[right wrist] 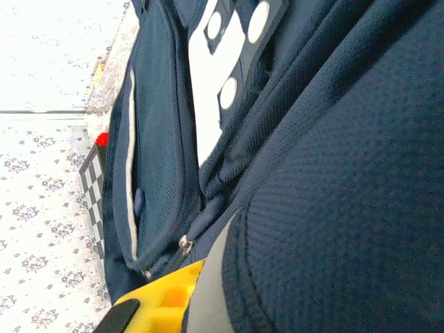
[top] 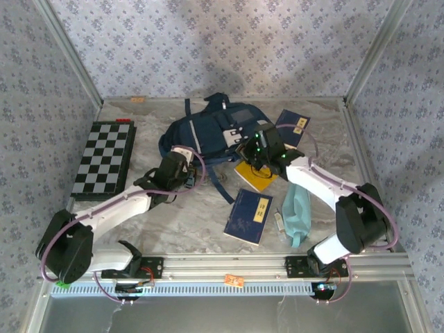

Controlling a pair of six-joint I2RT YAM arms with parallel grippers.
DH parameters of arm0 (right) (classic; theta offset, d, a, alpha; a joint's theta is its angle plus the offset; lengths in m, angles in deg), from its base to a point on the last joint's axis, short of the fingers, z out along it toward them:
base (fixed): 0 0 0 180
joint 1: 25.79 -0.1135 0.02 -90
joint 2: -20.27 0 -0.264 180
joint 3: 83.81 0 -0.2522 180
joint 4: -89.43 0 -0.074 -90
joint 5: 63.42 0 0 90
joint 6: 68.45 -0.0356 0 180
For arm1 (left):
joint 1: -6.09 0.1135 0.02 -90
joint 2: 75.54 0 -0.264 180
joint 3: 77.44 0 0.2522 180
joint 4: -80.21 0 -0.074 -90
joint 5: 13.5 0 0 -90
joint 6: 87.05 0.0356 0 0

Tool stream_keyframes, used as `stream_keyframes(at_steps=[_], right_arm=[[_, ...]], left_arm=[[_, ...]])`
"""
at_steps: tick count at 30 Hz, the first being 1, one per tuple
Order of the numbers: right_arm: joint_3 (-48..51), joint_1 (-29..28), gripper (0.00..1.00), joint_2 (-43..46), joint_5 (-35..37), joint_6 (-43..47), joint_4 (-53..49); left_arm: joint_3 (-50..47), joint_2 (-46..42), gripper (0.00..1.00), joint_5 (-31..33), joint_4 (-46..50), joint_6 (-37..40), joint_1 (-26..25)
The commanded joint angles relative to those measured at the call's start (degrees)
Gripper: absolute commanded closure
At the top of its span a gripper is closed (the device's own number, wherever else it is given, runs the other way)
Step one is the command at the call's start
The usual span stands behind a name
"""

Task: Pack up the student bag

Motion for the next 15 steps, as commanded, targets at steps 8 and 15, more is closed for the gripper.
stream_keyframes(at_steps=[8, 15], right_arm=[[-24.5, 9.8, 0.4, -14.4, -10.4, 17.2, -13.7], [0.0, 5.9, 0.24, -1.5, -13.9, 7.0, -3.1]], left_arm=[[13.4, 10.5, 1.0, -5.9, 0.7, -8.6, -10.5], [19.3, 16.9, 1.0, -7.5, 1.0, -9.0, -10.6]])
